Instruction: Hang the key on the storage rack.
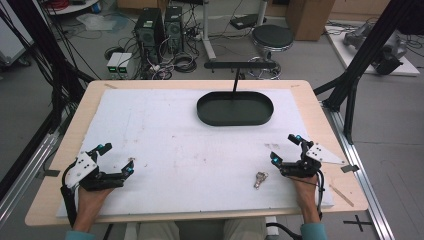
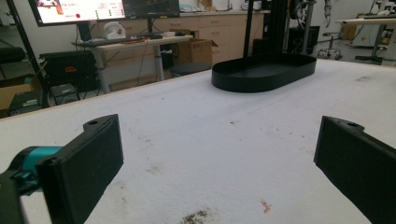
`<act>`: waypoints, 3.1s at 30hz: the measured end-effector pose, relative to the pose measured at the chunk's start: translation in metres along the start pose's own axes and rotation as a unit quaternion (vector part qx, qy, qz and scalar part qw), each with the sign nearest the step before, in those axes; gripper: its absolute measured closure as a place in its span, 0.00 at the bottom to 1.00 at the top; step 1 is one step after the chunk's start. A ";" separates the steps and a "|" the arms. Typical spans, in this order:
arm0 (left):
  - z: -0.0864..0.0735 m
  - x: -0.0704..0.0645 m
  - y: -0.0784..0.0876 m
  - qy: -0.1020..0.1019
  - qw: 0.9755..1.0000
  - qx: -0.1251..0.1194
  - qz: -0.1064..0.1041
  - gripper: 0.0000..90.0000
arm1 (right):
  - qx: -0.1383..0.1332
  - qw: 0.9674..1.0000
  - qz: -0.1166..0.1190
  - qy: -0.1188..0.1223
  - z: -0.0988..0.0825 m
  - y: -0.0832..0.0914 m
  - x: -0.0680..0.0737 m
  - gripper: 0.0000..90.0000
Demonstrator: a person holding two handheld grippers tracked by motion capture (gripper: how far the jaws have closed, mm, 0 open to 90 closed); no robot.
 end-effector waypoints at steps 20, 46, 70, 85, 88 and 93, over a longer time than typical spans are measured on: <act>0.000 0.001 0.000 0.006 1.000 -0.002 -0.004 0.02 | 0.002 1.000 -0.002 0.007 0.001 0.000 0.001 0.01; 0.000 0.001 0.000 0.006 1.000 -0.002 -0.004 0.02 | 0.216 0.966 0.132 0.057 0.081 0.016 0.019 0.01; 0.000 0.001 0.000 0.005 1.000 0.001 -0.004 0.02 | 0.410 0.879 0.229 0.077 0.039 -0.009 0.036 0.01; 0.000 0.001 0.000 0.006 1.000 -0.001 -0.006 0.02 | 0.468 0.846 0.245 0.071 0.020 -0.021 0.042 0.06; 0.000 0.001 0.000 0.006 1.000 -0.001 -0.006 0.02 | 0.476 0.841 0.246 0.073 0.018 -0.023 0.042 0.10; 0.000 0.001 0.000 0.006 1.000 0.000 -0.006 0.02 | 0.481 0.836 0.252 0.080 0.017 -0.024 0.041 0.22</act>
Point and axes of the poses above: each handheld gripper's, and its own axes: y roughly backward along the jaws, z roughly out of its top, x roughly to its left, the point moved 5 cm from there along -y, roughly forward along the jaws, and after that the axes turned 9 degrees about z, right-handed, at the moved point
